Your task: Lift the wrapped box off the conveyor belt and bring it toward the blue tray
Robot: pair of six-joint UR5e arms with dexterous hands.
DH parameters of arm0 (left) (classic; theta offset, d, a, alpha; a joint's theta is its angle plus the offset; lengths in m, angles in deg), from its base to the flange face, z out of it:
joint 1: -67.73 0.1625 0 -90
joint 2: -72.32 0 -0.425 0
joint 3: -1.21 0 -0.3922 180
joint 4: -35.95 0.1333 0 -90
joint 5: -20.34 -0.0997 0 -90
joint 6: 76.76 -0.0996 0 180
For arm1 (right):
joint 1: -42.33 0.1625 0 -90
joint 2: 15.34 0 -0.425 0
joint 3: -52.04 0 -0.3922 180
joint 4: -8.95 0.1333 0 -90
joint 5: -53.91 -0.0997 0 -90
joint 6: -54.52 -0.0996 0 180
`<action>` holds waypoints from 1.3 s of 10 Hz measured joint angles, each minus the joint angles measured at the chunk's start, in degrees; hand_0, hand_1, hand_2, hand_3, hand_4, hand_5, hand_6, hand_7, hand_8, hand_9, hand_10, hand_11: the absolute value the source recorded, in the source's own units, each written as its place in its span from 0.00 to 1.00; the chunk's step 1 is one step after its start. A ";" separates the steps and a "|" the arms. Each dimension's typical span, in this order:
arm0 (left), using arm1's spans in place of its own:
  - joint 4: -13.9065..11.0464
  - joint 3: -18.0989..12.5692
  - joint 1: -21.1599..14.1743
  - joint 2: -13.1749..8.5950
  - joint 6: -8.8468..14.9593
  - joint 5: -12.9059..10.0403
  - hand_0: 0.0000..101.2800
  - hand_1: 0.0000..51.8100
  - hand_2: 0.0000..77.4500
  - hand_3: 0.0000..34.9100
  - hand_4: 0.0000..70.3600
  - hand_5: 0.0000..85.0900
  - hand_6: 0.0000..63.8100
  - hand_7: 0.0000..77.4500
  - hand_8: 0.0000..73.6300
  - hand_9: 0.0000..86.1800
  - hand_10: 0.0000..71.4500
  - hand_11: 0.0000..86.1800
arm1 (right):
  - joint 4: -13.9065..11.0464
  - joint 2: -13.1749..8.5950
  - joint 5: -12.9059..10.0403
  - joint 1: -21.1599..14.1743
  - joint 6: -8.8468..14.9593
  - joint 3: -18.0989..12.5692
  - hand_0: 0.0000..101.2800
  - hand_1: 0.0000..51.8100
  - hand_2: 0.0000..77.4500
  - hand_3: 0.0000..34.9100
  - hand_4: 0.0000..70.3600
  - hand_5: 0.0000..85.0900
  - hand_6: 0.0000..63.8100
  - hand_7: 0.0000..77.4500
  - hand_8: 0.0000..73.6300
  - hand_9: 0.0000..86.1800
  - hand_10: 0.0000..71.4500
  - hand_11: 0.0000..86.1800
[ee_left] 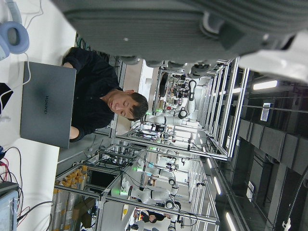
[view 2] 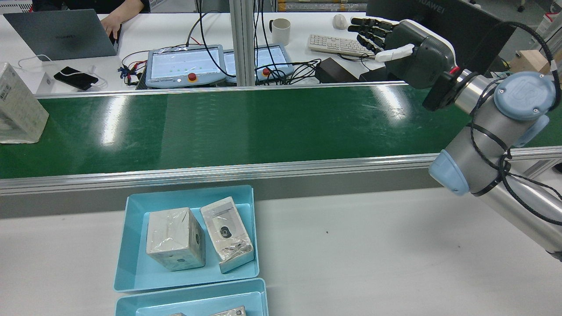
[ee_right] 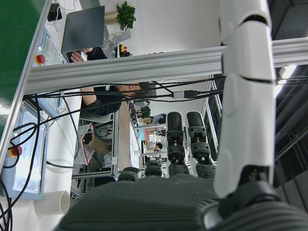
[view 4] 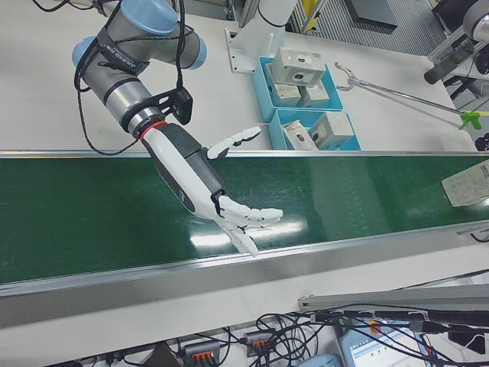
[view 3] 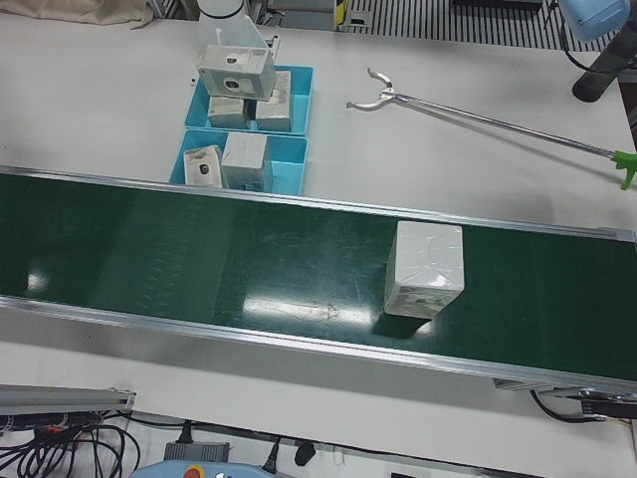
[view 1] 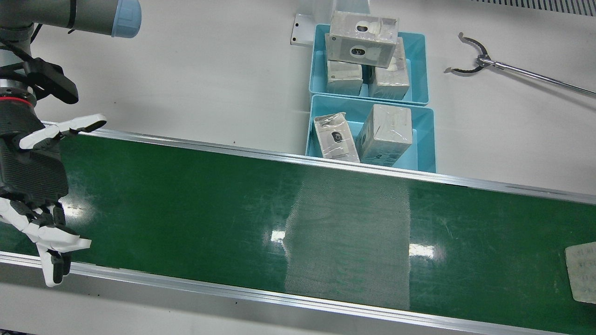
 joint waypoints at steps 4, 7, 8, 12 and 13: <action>0.00 0.00 0.00 0.00 0.00 0.00 0.00 0.00 0.01 0.00 0.00 0.01 0.00 0.01 0.01 0.00 0.01 0.00 | 0.03 0.15 0.00 0.01 -0.08 -0.03 0.48 0.25 0.13 0.00 0.35 0.19 0.15 0.32 0.04 0.06 0.02 0.04; 0.00 0.00 0.00 0.00 0.00 0.00 0.00 0.00 0.01 0.00 0.00 0.01 0.00 0.01 0.01 0.01 0.00 0.00 | 0.00 0.17 0.00 0.18 -0.15 -0.18 0.48 0.25 0.13 0.01 0.33 0.19 0.15 0.32 0.04 0.06 0.02 0.04; 0.00 0.00 0.00 0.00 0.00 0.00 0.00 0.00 0.01 0.00 0.00 0.01 0.00 0.01 0.01 0.01 0.00 0.01 | 0.00 0.18 0.00 0.22 -0.16 -0.19 0.48 0.25 0.13 0.01 0.33 0.18 0.15 0.32 0.04 0.06 0.02 0.04; 0.00 0.00 0.00 0.00 0.00 0.00 0.00 0.00 0.01 0.00 0.00 0.01 0.00 0.01 0.01 0.00 0.01 0.00 | -0.25 0.11 0.01 -0.93 0.11 -0.20 0.48 0.25 0.13 0.01 0.33 0.19 0.15 0.30 0.04 0.06 0.02 0.04; 0.00 0.00 0.00 0.00 0.00 0.00 0.00 0.00 0.01 0.00 0.00 0.01 0.00 0.01 0.01 0.00 0.01 0.00 | -0.33 -0.07 -0.14 -2.10 0.36 -0.16 0.48 0.26 0.13 0.01 0.33 0.19 0.15 0.30 0.04 0.06 0.02 0.04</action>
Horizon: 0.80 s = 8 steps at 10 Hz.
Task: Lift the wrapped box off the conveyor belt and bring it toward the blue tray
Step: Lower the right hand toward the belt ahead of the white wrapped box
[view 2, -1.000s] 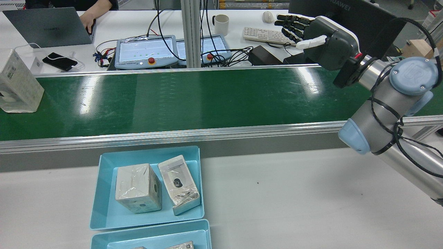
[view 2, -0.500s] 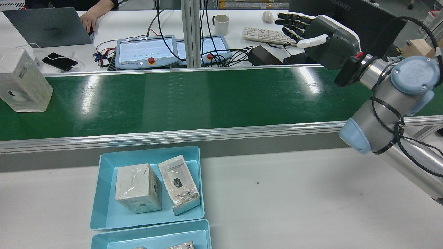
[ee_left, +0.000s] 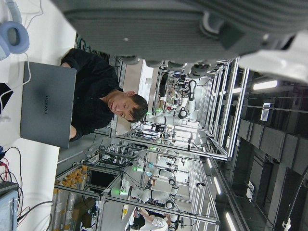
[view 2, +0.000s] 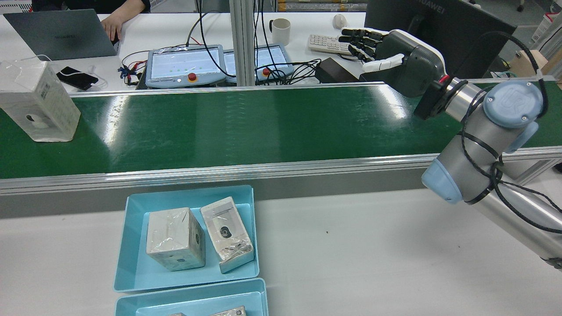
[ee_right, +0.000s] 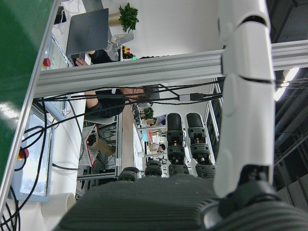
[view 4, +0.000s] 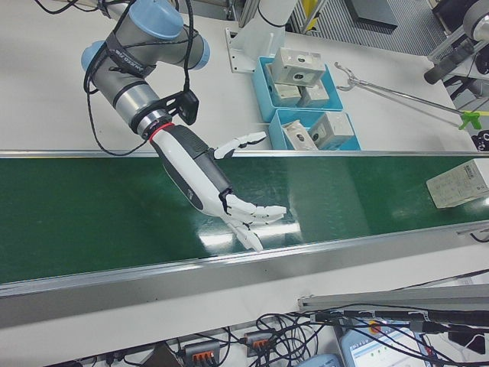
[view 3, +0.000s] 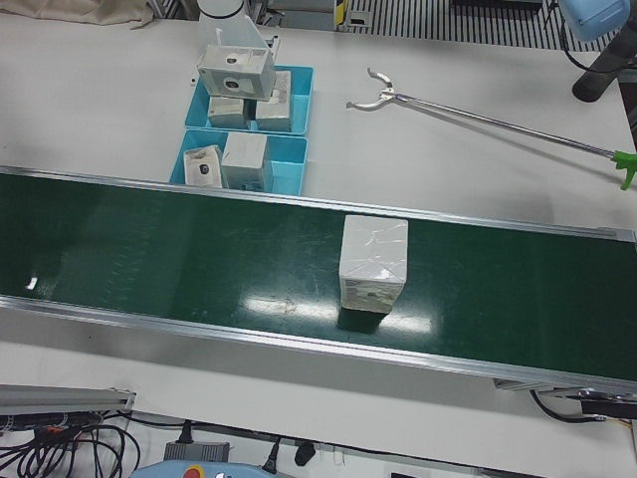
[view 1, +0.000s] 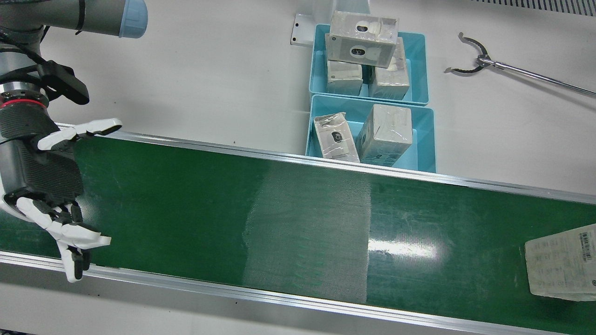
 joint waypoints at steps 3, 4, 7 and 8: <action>0.00 0.00 0.00 0.00 0.00 0.00 0.00 0.00 0.01 0.00 0.00 0.01 0.00 0.01 0.01 0.00 0.01 0.00 | -0.80 -0.77 -1.40 -2.87 2.56 -0.11 0.49 0.31 0.16 0.01 0.35 0.20 0.16 0.34 0.03 0.06 0.02 0.04; 0.00 0.00 0.00 0.00 0.00 0.00 0.00 0.00 0.01 0.00 0.00 0.01 0.00 0.01 0.01 0.00 0.01 0.00 | -2.01 -1.04 -1.96 -3.18 3.54 -0.19 0.49 0.31 0.15 0.00 0.36 0.22 0.19 0.37 0.03 0.06 0.02 0.03; 0.00 0.00 0.00 0.00 0.00 0.00 0.00 0.00 0.01 0.00 0.00 0.01 0.00 0.01 0.01 0.01 0.00 0.01 | -9.82 -2.73 -4.78 -3.51 6.38 -2.37 0.53 0.40 0.20 0.01 0.35 0.25 0.19 0.37 0.02 0.06 0.00 0.02; 0.00 0.00 0.00 0.00 0.00 0.00 0.00 0.00 0.01 0.00 0.00 0.01 0.00 0.01 0.01 0.01 0.00 0.01 | -12.35 -3.06 -6.05 -3.59 7.48 -3.72 0.53 0.40 0.20 0.01 0.35 0.25 0.19 0.37 0.02 0.06 0.00 0.02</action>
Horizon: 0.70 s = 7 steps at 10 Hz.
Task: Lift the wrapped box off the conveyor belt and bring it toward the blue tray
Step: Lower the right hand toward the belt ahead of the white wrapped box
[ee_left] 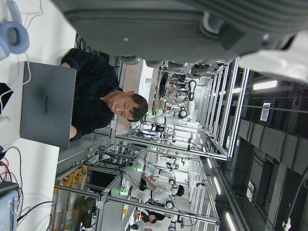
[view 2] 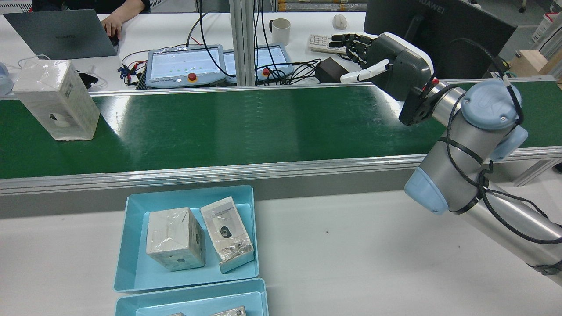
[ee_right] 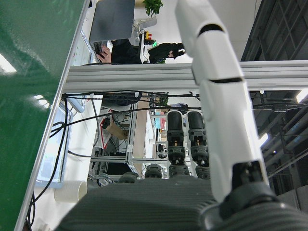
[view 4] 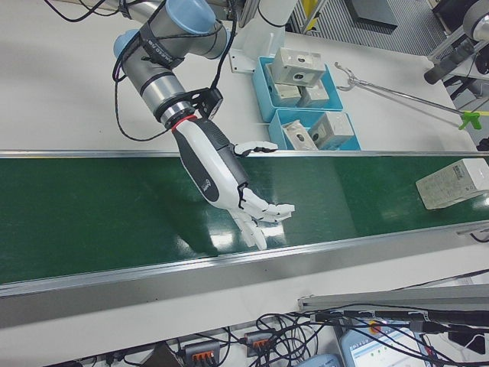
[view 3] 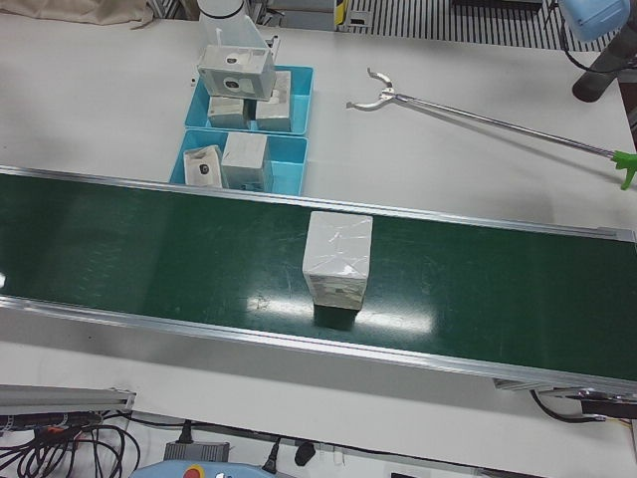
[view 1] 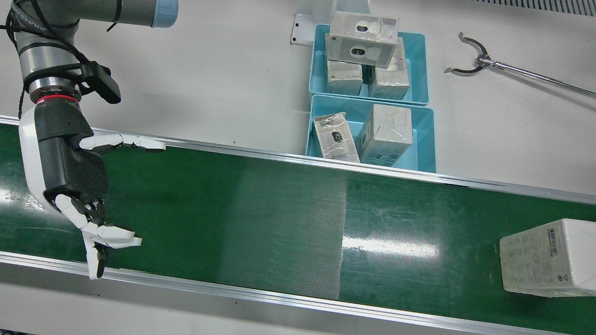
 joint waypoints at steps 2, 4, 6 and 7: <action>0.00 0.00 0.00 0.00 0.00 0.00 0.00 0.00 0.01 0.00 0.00 0.01 0.00 0.01 0.01 0.01 0.01 0.00 | -1.96 -0.07 -1.25 -0.28 0.76 -1.15 0.54 0.41 0.20 0.01 0.27 0.25 0.15 0.32 0.00 0.04 0.00 0.02; 0.00 0.00 0.00 0.00 0.00 0.00 0.00 0.00 0.01 0.00 0.00 0.01 0.00 0.01 0.01 0.01 0.01 0.00 | -1.58 0.13 -1.59 -1.13 0.73 -1.05 0.51 0.35 0.21 0.00 0.23 0.22 0.11 0.28 0.00 0.03 0.00 0.02; 0.00 0.00 0.00 0.00 0.00 0.00 0.00 0.00 0.01 0.00 0.00 0.01 0.00 0.01 0.01 0.00 0.01 0.00 | 2.51 0.37 -1.53 -1.85 0.99 -0.67 0.48 0.18 0.10 0.00 0.19 0.19 0.11 0.25 0.00 0.03 0.00 0.02; 0.00 0.00 0.00 0.00 0.00 0.00 0.00 0.00 0.01 0.00 0.00 0.01 0.00 0.01 0.01 0.01 0.01 0.01 | 3.94 0.47 -1.47 -2.03 1.10 -0.54 0.48 0.18 0.10 0.00 0.19 0.19 0.11 0.25 0.00 0.03 0.00 0.02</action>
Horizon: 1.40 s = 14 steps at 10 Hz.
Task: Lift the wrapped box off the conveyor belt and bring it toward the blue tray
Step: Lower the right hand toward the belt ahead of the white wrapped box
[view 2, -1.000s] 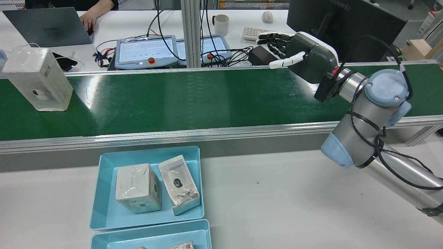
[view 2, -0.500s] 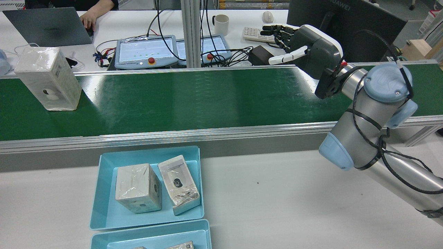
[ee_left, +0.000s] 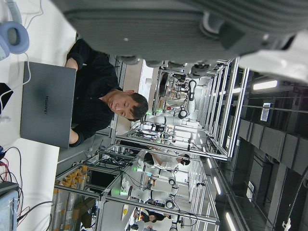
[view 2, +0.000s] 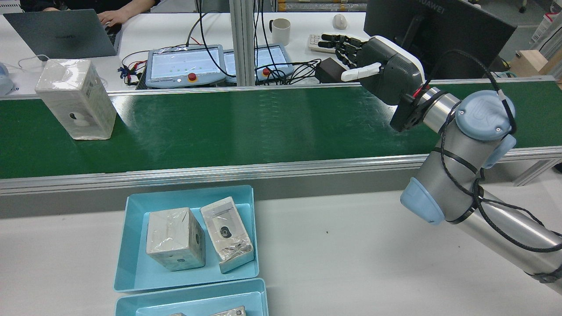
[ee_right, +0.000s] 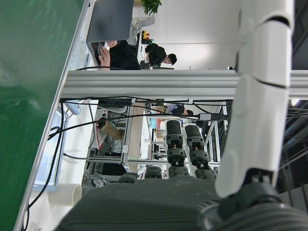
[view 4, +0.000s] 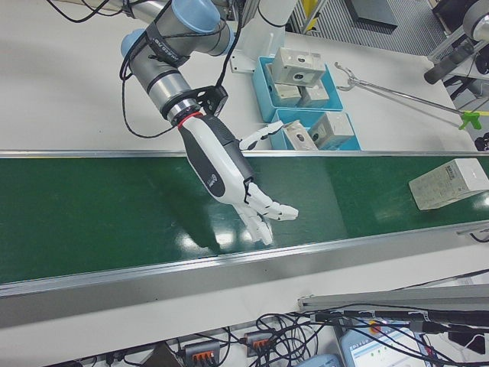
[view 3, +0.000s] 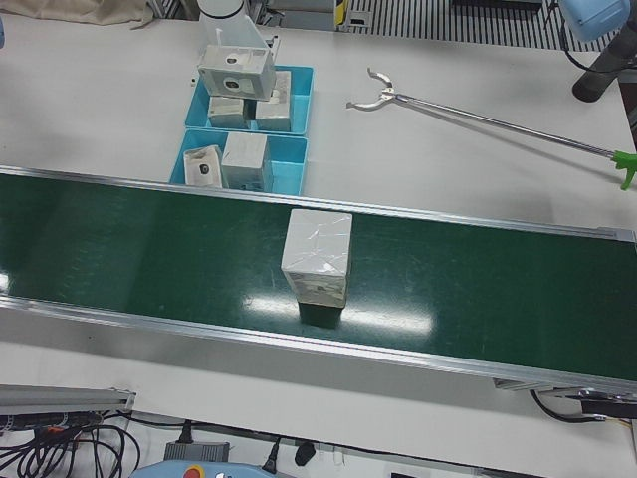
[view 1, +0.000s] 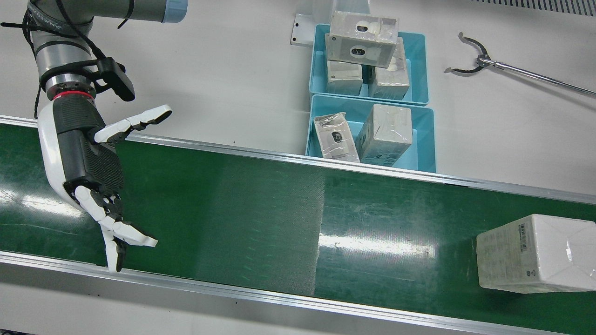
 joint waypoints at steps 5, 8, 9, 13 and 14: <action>0.00 0.00 0.00 0.00 0.00 0.00 0.00 0.00 0.01 0.00 0.00 0.01 0.00 0.01 0.01 0.00 0.01 0.00 | 1.79 -0.02 0.04 -0.46 -0.23 1.58 0.46 0.26 0.18 0.00 0.25 0.19 0.12 0.27 0.00 0.03 0.04 0.04; 0.00 0.00 0.00 0.00 0.00 0.00 0.00 0.00 0.01 0.00 0.00 0.01 0.00 0.01 0.01 0.00 0.00 0.00 | 1.97 -0.44 -0.19 -1.10 -0.33 2.45 0.46 0.26 0.17 0.00 0.25 0.19 0.12 0.27 0.00 0.03 0.04 0.04; 0.00 0.00 0.00 0.00 0.00 0.00 0.00 0.00 0.01 0.00 0.00 0.01 0.00 0.01 0.01 0.00 0.00 0.00 | 2.79 -0.54 -0.22 -1.23 -0.37 3.08 0.46 0.26 0.17 0.00 0.25 0.19 0.13 0.27 0.00 0.03 0.04 0.04; 0.00 0.00 0.00 0.00 0.00 0.00 0.00 0.00 0.01 0.00 0.00 0.01 0.00 0.01 0.01 0.00 0.01 0.00 | 7.59 -0.70 -0.18 -1.51 -0.63 5.96 0.48 0.31 0.19 0.00 0.29 0.20 0.15 0.31 0.00 0.04 0.05 0.08; 0.00 0.00 0.00 0.00 0.00 0.00 0.00 0.00 0.01 0.00 0.00 0.01 0.00 0.01 0.01 0.01 0.01 0.00 | 7.72 -0.59 0.03 -1.31 -0.78 5.34 0.48 0.31 0.20 0.00 0.30 0.21 0.15 0.31 0.02 0.04 0.02 0.07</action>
